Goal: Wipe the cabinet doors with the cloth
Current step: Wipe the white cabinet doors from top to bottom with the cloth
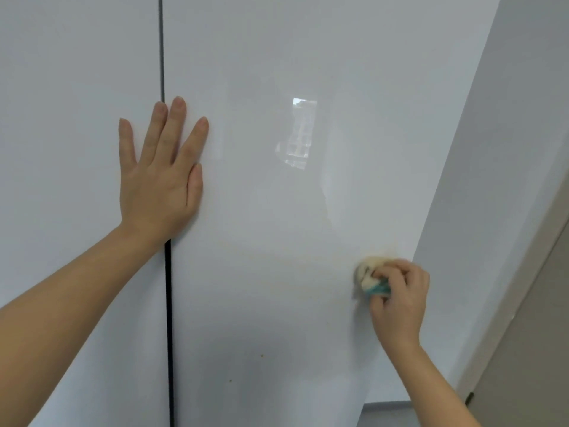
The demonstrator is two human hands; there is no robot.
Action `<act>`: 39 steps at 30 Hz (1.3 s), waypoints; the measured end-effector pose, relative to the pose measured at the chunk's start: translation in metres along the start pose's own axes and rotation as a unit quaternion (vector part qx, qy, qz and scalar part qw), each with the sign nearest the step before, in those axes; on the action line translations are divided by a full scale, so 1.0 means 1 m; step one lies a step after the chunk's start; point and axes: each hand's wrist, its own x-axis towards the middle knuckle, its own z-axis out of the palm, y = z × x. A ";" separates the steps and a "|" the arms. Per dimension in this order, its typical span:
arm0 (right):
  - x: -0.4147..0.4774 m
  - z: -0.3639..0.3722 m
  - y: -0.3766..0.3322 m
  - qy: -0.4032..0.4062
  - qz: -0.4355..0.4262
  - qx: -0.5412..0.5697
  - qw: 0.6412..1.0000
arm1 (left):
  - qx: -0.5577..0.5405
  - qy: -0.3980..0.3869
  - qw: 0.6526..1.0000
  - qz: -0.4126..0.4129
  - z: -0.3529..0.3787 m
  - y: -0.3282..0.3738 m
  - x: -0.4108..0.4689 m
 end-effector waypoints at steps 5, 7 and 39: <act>0.030 0.008 -0.044 0.055 0.036 0.073 0.995 | 0.001 0.005 1.000 0.000 0.001 0.001 -0.002; -0.007 0.024 -0.057 0.004 -0.032 0.079 0.996 | 0.004 0.002 1.000 0.001 0.000 0.000 -0.001; -0.059 0.077 -0.172 -0.055 -0.063 0.132 0.988 | -0.289 -0.156 0.897 -0.298 -0.044 0.006 -0.122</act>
